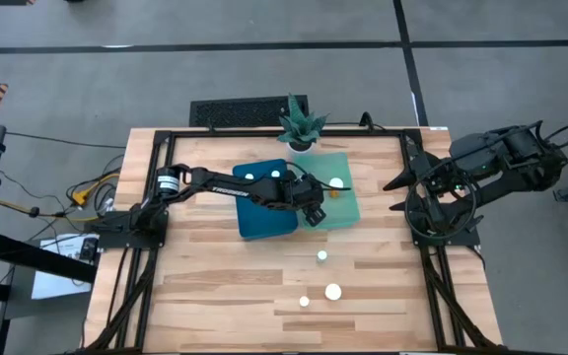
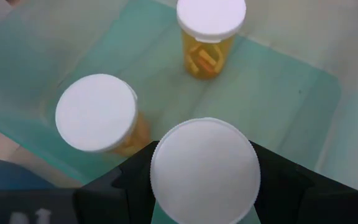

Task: Pick and place medicine bottles into bin by pill shape (circle, oval)
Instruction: Put the large orange capsule bottle into the green bin

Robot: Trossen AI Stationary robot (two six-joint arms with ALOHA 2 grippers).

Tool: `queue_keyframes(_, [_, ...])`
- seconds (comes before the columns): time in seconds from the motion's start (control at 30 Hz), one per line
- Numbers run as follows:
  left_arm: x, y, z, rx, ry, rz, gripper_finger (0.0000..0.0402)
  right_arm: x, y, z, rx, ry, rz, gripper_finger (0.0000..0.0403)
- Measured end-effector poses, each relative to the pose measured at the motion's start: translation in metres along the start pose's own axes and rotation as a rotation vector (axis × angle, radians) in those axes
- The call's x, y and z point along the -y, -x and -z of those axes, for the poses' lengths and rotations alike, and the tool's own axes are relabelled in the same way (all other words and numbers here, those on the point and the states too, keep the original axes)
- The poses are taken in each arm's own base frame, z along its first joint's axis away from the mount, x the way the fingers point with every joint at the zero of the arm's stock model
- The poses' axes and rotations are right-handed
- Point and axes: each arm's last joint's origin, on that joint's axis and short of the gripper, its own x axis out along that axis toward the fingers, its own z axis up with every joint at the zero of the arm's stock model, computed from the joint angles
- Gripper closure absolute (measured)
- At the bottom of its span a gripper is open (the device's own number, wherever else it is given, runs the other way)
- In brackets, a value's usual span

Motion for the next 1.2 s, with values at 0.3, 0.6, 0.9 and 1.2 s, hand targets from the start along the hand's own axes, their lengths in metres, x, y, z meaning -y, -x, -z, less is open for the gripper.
queue_keyframes(0.3, [-0.0005, -0.0002, -0.0001, -0.001, -0.005, -0.001, 0.0202, 0.0, 0.0, 0.0, 0.0, 0.0, 0.0, 0.0165])
queue_keyframes(0.6, [-0.0016, -0.0006, -0.0006, -0.001, -0.013, -0.003, 0.0202, 0.0, 0.0, 0.0, 0.0, 0.0, 0.0, 0.0165])
queue_keyframes(0.9, [-0.003, -0.0005, 0.0017, -0.025, -0.023, -0.017, 0.0202, 0.0, 0.0, 0.0, 0.0, 0.0, 0.0, 0.0165])
queue_keyframes(1.2, [-0.0026, -0.0006, 0.0012, -0.021, -0.023, -0.01, 0.0202, 0.0, 0.0, 0.0, 0.0, 0.0, 0.0, 0.0165])
